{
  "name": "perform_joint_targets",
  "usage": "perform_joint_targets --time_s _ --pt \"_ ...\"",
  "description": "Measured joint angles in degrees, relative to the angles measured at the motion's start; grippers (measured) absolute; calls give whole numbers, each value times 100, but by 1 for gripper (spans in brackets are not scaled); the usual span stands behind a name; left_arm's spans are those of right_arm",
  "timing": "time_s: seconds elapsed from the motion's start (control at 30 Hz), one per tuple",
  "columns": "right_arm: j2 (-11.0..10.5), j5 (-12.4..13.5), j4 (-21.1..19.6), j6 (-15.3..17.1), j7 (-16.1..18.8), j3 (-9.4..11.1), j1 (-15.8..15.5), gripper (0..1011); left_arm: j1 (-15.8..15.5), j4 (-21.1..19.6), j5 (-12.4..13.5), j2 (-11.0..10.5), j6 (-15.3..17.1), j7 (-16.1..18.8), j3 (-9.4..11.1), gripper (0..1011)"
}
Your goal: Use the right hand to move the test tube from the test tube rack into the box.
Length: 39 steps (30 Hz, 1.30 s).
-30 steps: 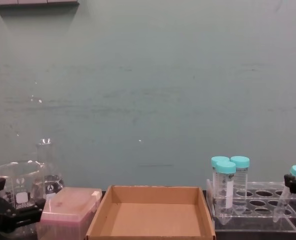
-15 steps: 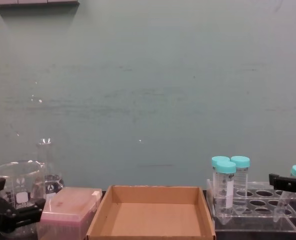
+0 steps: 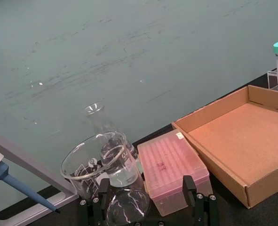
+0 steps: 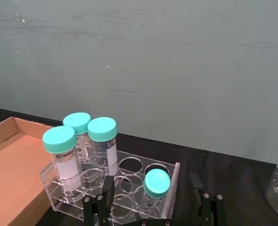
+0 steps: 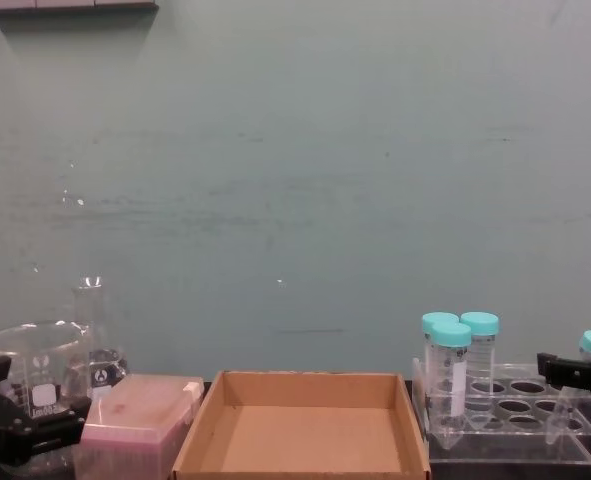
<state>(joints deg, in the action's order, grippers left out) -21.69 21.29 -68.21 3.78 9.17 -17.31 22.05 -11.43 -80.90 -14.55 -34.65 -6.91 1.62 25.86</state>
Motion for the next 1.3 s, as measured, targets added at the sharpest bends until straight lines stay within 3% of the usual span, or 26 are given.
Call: perform_joint_targets --time_s 0.8,1.3 --pt "217 -391 244 -158 137 182 90 1003 0 0 0 0 0 0 0 1000" --pt "209 -380 236 -161 136 176 90 964 0 0 0 0 0 0 0 1000"
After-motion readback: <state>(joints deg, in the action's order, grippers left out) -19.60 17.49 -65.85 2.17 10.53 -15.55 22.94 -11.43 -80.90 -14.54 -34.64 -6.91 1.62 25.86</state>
